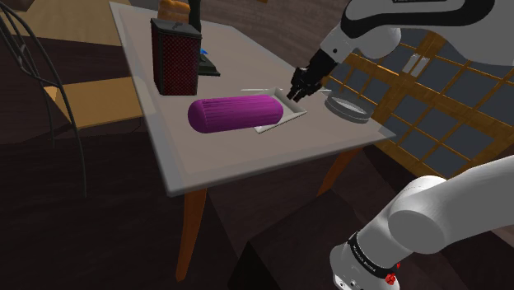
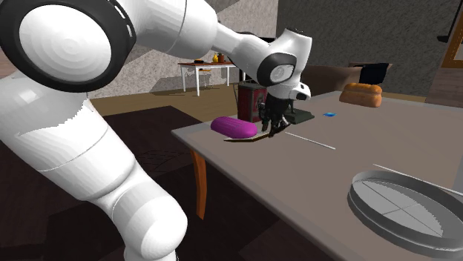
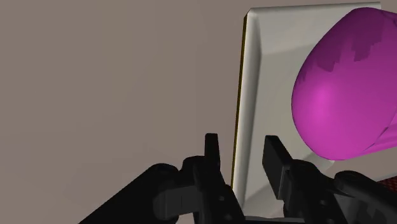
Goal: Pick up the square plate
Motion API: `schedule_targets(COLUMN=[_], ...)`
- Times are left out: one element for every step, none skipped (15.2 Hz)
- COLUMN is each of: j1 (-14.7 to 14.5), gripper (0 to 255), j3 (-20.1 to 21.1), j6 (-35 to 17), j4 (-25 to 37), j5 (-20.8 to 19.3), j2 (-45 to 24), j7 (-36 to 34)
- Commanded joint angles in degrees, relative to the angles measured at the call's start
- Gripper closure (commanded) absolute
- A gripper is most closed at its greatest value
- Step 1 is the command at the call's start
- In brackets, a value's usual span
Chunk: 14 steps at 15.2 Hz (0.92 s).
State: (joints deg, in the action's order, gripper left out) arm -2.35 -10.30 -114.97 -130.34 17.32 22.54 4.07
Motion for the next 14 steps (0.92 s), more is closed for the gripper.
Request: schedule_targets(j1=[-0.01,-0.01,-0.01,-0.01,-0.01,-0.01,0.0,0.02,0.05,0.06,0.08,0.09,0.1,0.11], gripper=[255,255,255,255,255,255,255,255,255,255,255,255,255,255], j3=[0.01,0.02,0.02,0.02,0.02,0.02,0.01,-0.05,-0.03,-0.02,0.0,0.01,0.03,0.04], j6=[-0.09,-0.1,-0.09,-0.09,-0.09,-0.08,-0.07,-0.04,0.69,1.42,2.15,2.87,3.6,4.32], j4=[-0.06,-0.06,-0.06,-0.06,-0.06,-0.06,-0.08,-0.1,0.56,1.25,1.94,2.64,3.35,4.07], j5=[0.02,0.02,0.02,0.02,0.02,0.02,0.01,-0.01,-0.13,-0.23,-0.34,-0.43,-0.52,-0.61], j2=[-0.02,-0.02,-0.02,-0.02,-0.01,0.0,0.02,0.05,0.15,0.23,0.31,0.37,0.41,0.45], j7=[0.01,0.0,0.01,0.0,0.0,0.0,0.01,0.08,-0.18,-0.43,-0.68,-0.92,-1.17,-1.41])
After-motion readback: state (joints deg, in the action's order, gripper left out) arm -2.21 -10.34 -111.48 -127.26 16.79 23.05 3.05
